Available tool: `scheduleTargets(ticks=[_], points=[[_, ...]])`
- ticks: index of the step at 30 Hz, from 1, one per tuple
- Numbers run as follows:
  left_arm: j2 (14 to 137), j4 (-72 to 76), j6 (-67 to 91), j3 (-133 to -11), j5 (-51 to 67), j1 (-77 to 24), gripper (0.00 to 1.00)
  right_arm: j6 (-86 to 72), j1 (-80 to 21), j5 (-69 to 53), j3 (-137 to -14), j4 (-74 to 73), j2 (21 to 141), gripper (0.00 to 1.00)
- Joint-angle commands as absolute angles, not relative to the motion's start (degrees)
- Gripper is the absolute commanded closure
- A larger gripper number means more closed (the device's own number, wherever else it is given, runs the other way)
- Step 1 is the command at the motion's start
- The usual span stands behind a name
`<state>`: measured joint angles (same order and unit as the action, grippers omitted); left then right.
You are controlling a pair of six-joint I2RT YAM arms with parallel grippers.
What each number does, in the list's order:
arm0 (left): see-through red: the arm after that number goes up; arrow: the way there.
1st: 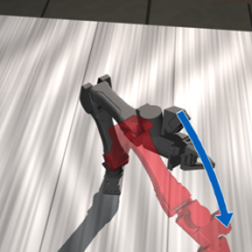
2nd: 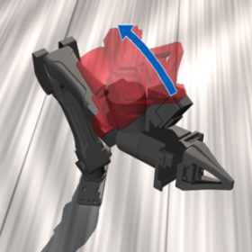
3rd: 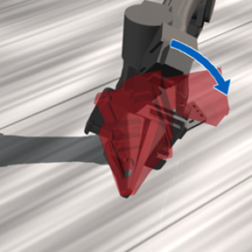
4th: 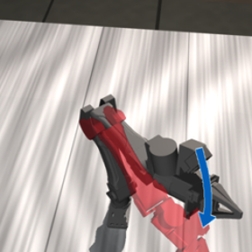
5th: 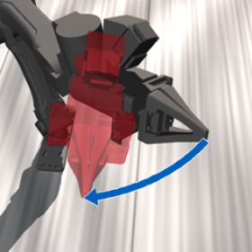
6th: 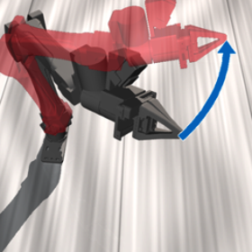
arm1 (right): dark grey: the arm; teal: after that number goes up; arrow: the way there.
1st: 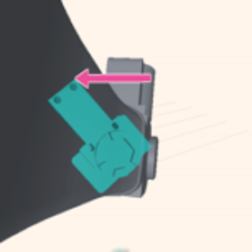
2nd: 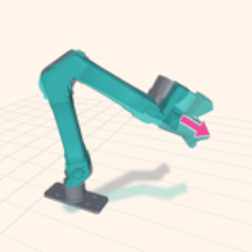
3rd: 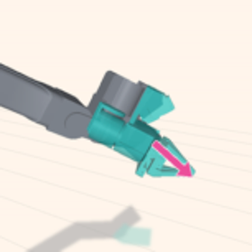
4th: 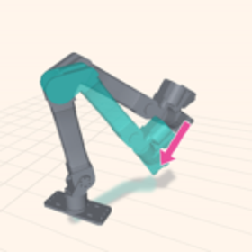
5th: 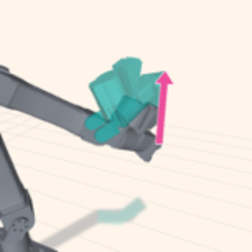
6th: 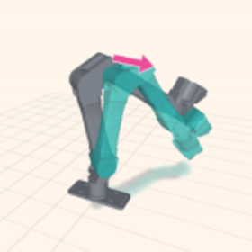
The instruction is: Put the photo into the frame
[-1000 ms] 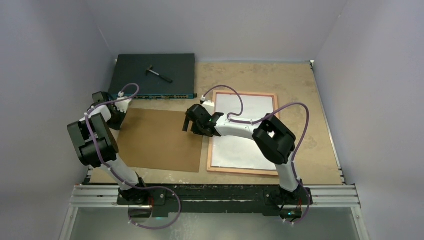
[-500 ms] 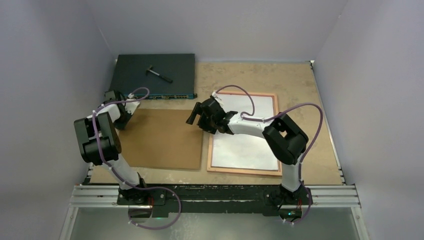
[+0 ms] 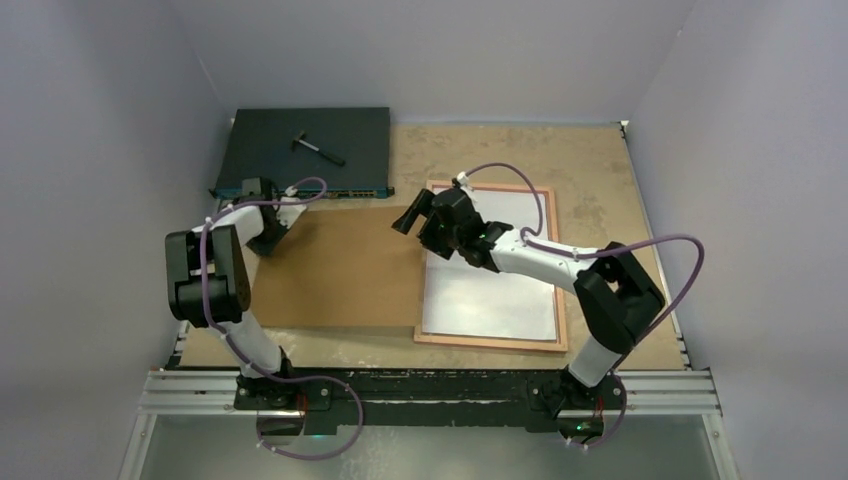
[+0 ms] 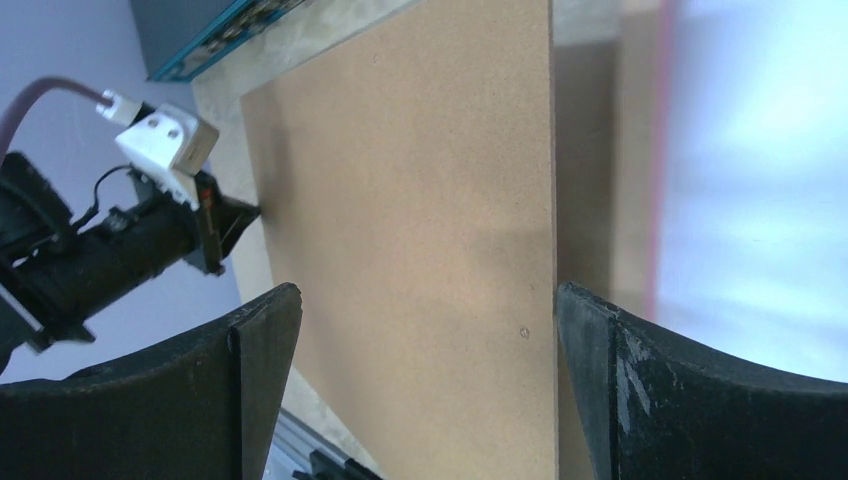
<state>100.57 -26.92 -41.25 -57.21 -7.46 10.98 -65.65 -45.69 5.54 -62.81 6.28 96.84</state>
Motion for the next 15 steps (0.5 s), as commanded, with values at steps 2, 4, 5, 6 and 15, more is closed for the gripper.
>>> scheduleTargets(ticks=[2, 4, 5, 6, 15], points=[[105.3, -37.3, -33.1, -53.5, 11.7, 1.7, 1.0, -69.6, -43.7, 4.7, -58.3, 10.2, 90.4, 0.01], [105.4, -36.9, -32.1, -53.6, 11.5, 0.4, 1.0, -70.1, -42.3, 4.9, -54.9, 10.5, 87.6, 0.01], [105.5, -36.8, -31.7, -53.7, 11.4, 0.4, 1.0, -70.2, -41.7, 5.0, -53.3, 10.6, 86.3, 0.01], [105.6, -36.8, -31.4, -54.0, 11.5, -0.7, 1.0, -70.1, -41.1, 5.0, -51.9, 10.5, 85.2, 0.01], [101.6, -39.4, -31.1, -56.0, 14.1, -1.1, 1.0, -66.8, -38.4, 5.5, -44.8, 3.9, 80.4, 0.01]])
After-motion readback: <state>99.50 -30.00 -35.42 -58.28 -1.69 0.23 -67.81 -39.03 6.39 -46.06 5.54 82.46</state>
